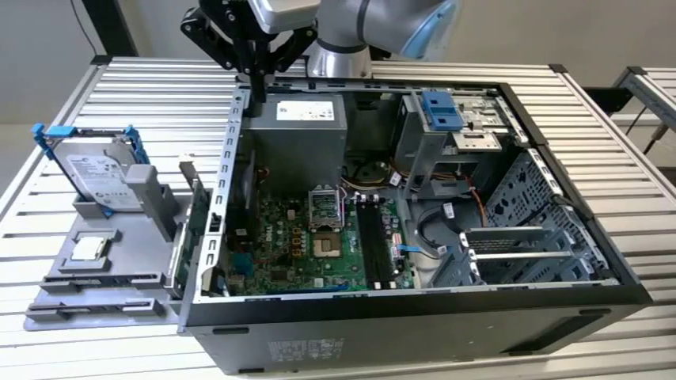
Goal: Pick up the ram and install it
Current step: 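Reach for the ram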
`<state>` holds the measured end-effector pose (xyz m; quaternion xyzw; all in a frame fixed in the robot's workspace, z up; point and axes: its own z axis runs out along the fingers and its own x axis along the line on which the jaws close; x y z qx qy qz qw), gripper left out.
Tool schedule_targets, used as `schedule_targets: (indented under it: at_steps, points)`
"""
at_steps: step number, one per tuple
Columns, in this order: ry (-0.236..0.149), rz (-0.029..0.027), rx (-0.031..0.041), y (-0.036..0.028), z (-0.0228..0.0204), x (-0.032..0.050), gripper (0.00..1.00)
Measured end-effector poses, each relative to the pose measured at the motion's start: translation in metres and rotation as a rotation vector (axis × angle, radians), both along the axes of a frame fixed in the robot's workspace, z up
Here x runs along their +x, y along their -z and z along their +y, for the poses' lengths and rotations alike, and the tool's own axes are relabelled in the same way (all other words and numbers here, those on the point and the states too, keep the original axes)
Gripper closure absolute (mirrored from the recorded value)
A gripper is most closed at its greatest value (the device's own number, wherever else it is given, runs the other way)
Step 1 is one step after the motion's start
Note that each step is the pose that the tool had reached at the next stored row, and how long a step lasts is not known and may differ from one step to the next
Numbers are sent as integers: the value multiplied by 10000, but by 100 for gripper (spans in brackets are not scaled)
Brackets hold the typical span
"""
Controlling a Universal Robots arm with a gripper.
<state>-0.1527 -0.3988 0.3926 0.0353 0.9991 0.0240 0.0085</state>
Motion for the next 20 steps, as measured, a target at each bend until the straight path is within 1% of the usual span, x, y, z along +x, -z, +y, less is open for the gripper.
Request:
schedule_targets:
  at_steps: [11, 20]
  points:
    - [-9, 0, 0, 0, 0, -209, 100]
    - [-17, 0, 0, 0, 0, -449, 100]
